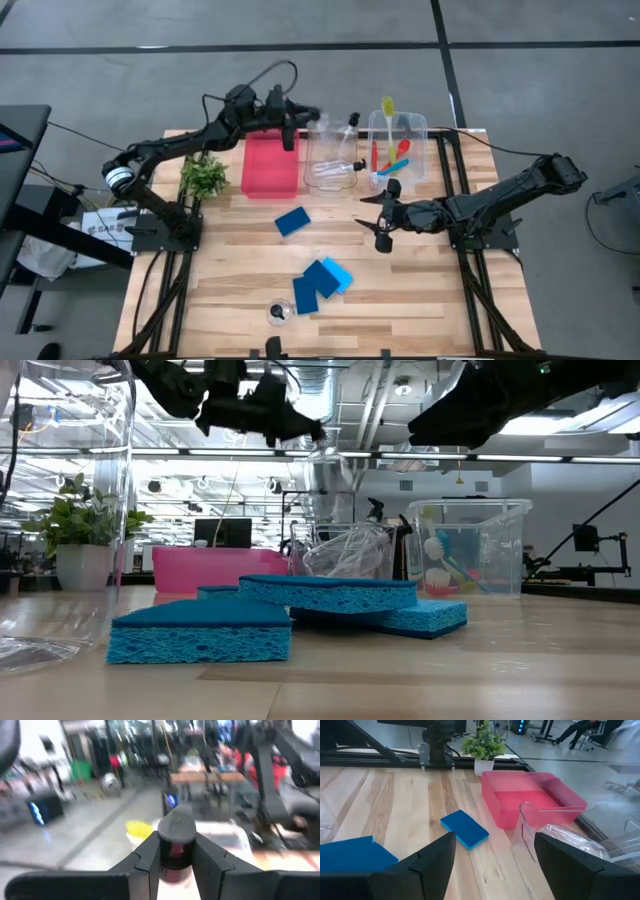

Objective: Pick & Place Kitchen Sink Supplies
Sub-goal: Put the soap dispenser into the left transparent bin

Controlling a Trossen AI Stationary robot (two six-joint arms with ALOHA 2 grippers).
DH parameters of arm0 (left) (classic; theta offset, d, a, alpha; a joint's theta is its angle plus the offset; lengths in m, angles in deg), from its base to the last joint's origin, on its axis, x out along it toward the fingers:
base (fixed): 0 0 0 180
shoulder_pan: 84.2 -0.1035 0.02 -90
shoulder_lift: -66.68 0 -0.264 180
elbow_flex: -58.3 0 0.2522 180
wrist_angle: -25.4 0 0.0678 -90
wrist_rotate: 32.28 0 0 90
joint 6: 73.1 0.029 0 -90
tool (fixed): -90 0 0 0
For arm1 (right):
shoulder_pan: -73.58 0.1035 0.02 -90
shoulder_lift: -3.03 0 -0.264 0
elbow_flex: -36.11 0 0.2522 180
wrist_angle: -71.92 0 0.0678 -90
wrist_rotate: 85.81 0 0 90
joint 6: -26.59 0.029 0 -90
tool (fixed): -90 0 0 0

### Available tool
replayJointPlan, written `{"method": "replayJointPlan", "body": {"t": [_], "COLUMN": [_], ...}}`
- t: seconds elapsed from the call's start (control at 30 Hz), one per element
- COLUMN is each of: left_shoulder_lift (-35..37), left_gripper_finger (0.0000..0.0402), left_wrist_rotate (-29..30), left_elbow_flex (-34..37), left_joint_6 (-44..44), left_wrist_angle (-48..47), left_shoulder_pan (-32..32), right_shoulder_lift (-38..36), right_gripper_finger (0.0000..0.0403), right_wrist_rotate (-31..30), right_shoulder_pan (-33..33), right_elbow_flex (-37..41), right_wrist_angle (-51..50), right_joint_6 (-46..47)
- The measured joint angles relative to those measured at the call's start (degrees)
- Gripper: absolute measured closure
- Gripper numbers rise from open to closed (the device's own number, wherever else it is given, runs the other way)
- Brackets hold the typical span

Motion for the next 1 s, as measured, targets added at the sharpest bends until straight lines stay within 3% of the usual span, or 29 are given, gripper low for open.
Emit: {"method": "replayJointPlan", "body": {"t": [1.0], "left_shoulder_lift": [-0.09], "left_gripper_finger": [0.031], "left_wrist_rotate": [0.65], "left_elbow_flex": [1.11], "left_joint_6": [0.37], "left_wrist_angle": [-3.51], "left_shoulder_pan": [0.14], "right_shoulder_lift": [0.0], "right_gripper_finger": [0.0138], "right_wrist_rotate": [0.01], "right_shoulder_pan": [-0.07], "right_elbow_flex": [-0.04], "right_wrist_angle": [0.27], "right_joint_6": [-0.02]}}
